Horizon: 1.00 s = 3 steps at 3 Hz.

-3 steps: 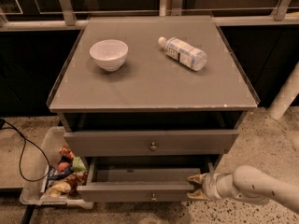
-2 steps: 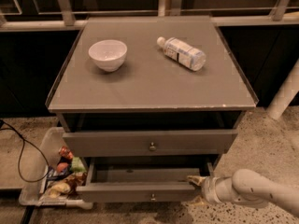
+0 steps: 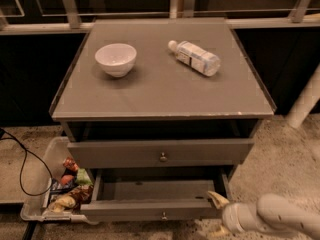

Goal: Open middle drawer

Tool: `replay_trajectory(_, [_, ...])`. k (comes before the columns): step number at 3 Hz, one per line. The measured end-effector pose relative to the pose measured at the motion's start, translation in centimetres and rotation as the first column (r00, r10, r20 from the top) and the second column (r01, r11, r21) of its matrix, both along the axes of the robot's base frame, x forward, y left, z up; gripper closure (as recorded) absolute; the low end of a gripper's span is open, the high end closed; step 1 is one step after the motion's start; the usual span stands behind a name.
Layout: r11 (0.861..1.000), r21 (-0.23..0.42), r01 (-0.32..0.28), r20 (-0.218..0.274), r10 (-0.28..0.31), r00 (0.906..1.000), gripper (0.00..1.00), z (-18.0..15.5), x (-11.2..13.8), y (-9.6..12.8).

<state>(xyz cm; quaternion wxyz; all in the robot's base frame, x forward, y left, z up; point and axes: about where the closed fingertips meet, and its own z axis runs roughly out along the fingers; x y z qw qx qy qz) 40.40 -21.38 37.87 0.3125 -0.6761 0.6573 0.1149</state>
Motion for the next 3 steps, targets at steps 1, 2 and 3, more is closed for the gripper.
replay_trajectory(1, [1.0, 0.0, 0.0, 0.0, 0.0, 1.0, 0.6, 0.8, 0.1, 0.1])
replay_trajectory(2, [1.0, 0.0, 0.0, 0.0, 0.0, 1.0, 0.84, 1.5, 0.1, 0.1])
replay_trajectory(3, [1.0, 0.0, 0.0, 0.0, 0.0, 1.0, 0.8, 2.1, 0.1, 0.1])
